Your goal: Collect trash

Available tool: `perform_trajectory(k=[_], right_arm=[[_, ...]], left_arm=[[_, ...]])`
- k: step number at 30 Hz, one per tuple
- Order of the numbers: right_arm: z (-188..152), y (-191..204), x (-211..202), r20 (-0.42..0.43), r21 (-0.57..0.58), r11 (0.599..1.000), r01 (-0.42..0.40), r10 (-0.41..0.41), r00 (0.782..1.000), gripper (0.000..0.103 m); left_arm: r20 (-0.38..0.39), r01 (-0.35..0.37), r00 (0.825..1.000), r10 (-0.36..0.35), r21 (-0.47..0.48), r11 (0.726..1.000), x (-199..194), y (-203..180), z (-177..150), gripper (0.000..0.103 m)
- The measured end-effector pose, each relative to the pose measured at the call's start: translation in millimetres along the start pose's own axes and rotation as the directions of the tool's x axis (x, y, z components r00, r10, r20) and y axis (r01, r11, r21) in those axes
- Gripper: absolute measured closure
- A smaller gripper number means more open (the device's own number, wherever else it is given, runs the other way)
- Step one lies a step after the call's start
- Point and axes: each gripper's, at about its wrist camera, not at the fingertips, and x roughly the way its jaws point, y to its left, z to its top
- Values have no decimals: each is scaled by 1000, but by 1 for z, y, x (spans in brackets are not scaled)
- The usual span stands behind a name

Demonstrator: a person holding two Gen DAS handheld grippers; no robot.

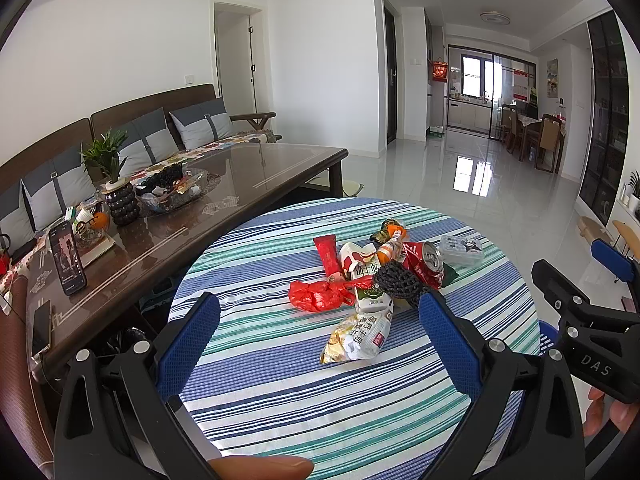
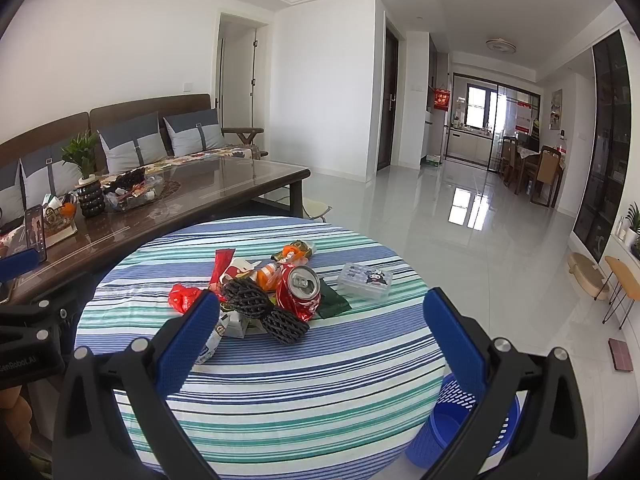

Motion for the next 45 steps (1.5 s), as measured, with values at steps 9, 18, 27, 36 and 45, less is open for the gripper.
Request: perform_trajectory(k=[9, 18, 27, 36, 45], right_arm=[[0, 0, 0, -1, 0, 1000, 1, -1, 1000, 5], [0, 0, 0, -1, 0, 1000, 1, -1, 1000, 5], [0, -1, 0, -1, 0, 1000, 2, -2, 1000, 5], [0, -1, -1, -1, 0, 1000, 2, -2, 1000, 5], [0, -1, -1, 0, 0, 1000, 2, -2, 1000, 5]], left_arm=[[-1, 0, 1000, 0, 0, 1000, 0, 0, 0, 4], [0, -3, 1000, 3, -2, 1000, 1, -2, -2, 4], [-1, -2, 1000, 2, -3, 1000, 1, -1, -2, 4], [-1, -2, 1000, 2, -2, 1000, 1, -1, -2, 4], [-1, -2, 1000, 2, -3, 1000, 1, -1, -2, 4]])
